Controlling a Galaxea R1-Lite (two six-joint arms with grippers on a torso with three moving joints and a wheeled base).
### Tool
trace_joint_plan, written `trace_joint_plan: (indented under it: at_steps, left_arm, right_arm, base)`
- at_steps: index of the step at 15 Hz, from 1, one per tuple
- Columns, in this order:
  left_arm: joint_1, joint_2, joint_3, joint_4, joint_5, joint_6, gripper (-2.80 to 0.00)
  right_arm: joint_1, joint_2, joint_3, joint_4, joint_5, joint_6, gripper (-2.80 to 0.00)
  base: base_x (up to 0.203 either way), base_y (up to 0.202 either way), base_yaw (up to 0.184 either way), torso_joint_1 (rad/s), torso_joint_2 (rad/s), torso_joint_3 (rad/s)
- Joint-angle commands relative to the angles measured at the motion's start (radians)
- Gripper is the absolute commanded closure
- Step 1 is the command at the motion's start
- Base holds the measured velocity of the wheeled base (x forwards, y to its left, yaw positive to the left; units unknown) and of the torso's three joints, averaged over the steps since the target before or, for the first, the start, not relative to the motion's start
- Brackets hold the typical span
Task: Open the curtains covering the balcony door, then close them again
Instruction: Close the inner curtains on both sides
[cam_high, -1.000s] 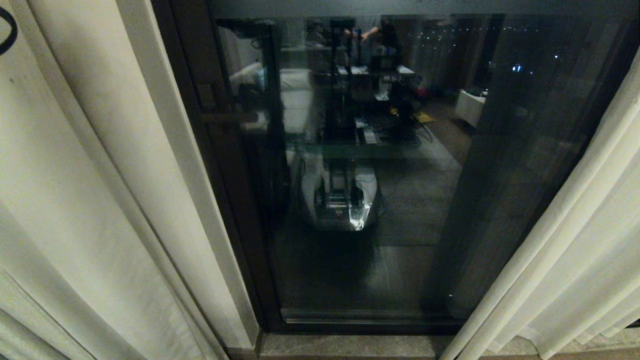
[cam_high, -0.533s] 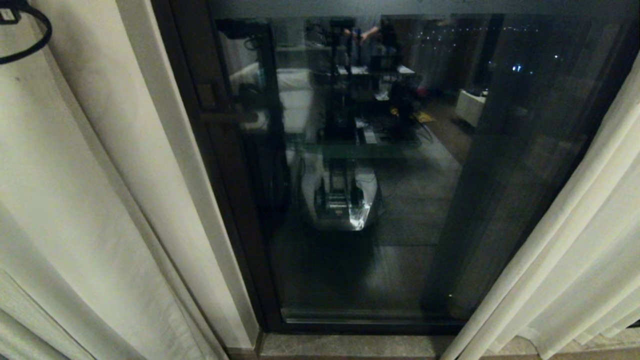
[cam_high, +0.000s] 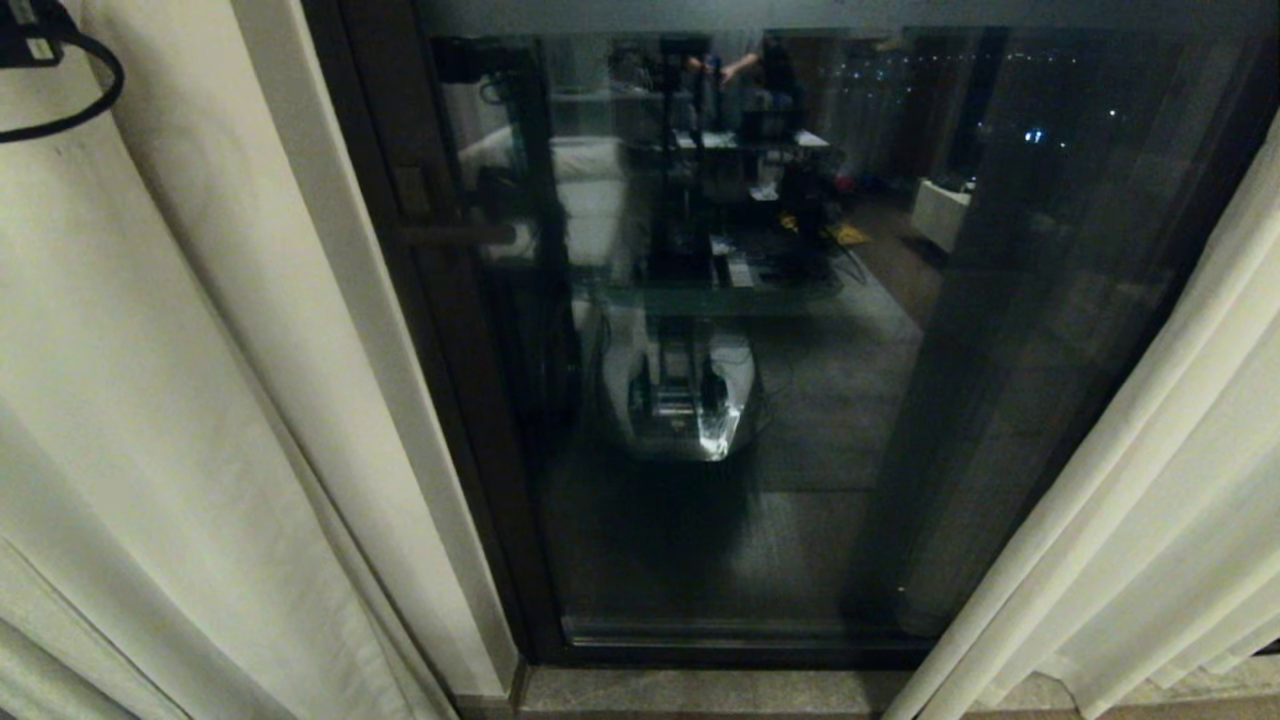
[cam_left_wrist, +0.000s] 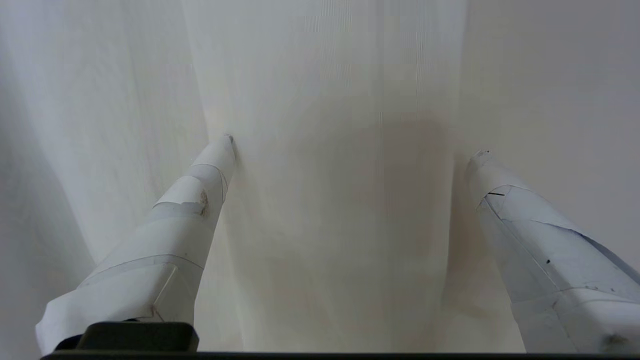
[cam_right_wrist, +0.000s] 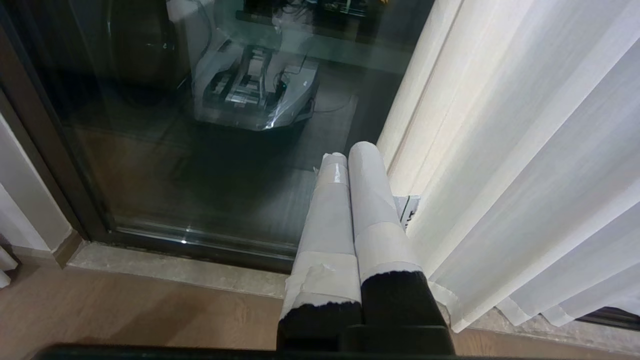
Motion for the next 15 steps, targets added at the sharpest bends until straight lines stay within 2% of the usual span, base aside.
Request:
trace_joint_plan:
  at_steps: [1, 8, 15]
  left_arm:
    - [0.001, 0.008, 0.004, -0.004, 0.002, 0.001, -2.8]
    - [0.0, 0.053, -0.012, -0.005, 0.006, -0.001, -2.8]
    - [0.0, 0.124, -0.105, -0.003, 0.006, -0.001, -2.8]
  right_arm:
    - [0.0, 0.002, 0.0, 0.0, 0.0, -0.001, 0.0]
    - [0.0, 0.002, 0.0, 0.0, 0.0, -0.001, 0.0]
    - [0.0, 0.002, 0.0, 0.0, 0.0, -0.001, 0.0]
  base:
    - [0.0, 0.0, 0.0, 0.0, 0.0, 0.0]
    - [0.0, 0.0, 0.0, 0.0, 0.0, 0.0]
    - [0.0, 0.0, 0.0, 0.0, 0.0, 0.0]
